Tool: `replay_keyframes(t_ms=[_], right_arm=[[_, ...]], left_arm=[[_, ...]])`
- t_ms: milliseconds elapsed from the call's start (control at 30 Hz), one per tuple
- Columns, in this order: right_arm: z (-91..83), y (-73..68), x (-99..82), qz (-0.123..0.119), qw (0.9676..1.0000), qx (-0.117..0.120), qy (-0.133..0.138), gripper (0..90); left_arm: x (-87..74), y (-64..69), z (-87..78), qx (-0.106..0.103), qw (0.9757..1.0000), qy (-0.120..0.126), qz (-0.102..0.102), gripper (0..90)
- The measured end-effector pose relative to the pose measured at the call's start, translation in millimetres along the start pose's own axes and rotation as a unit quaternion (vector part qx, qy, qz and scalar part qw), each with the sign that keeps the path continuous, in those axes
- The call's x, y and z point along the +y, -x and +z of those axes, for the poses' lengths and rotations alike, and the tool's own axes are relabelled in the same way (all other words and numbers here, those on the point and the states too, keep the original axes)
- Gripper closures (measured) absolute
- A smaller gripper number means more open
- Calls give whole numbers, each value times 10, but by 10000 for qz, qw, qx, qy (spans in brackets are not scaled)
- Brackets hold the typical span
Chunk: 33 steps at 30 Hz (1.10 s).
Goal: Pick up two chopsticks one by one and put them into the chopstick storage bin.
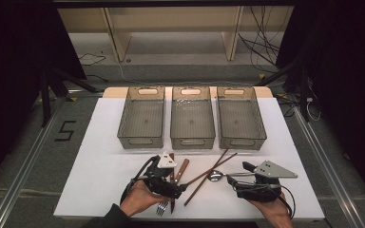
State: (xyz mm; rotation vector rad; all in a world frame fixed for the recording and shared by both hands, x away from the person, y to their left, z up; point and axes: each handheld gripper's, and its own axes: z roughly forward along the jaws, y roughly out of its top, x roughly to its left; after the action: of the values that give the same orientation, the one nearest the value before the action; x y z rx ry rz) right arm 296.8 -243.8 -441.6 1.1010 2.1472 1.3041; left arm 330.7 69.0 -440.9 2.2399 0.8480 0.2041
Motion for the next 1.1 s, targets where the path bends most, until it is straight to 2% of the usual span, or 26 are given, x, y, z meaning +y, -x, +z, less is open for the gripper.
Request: replay_keyframes(t_ms=[200, 300, 567, 633, 767, 800, 1100], right_arm=[[6, 2, 2, 24, 10000, -9, -26, 248], [11, 3, -2, 26, 10000, -3, -56, 247], [11, 14, -5, 44, 10000, -16, -69, 248], [16, 12, -5, 37, 10000, -18, -87, 248], [22, 9, -2, 38, 9999, -20, -97, 248], [22, 10, -1, 30, 10000, -20, -93, 248], [4, 20, 1, 56, 9999, -35, -81, 250]], left_arm=[[97, 166, 136, -115, 9991, -324, 263, 264], [123, 230, 222, -107, 9979, -539, 357, 343], [143, 305, 386, -283, 9952, -887, 285, 460], [150, 314, 413, -288, 9939, -1004, 351, 483], [200, 363, 467, -232, 9924, -1120, 447, 539], [232, 370, 496, -245, 9913, -1209, 468, 555], [292, 332, 596, -154, 9880, -1471, 453, 640]])
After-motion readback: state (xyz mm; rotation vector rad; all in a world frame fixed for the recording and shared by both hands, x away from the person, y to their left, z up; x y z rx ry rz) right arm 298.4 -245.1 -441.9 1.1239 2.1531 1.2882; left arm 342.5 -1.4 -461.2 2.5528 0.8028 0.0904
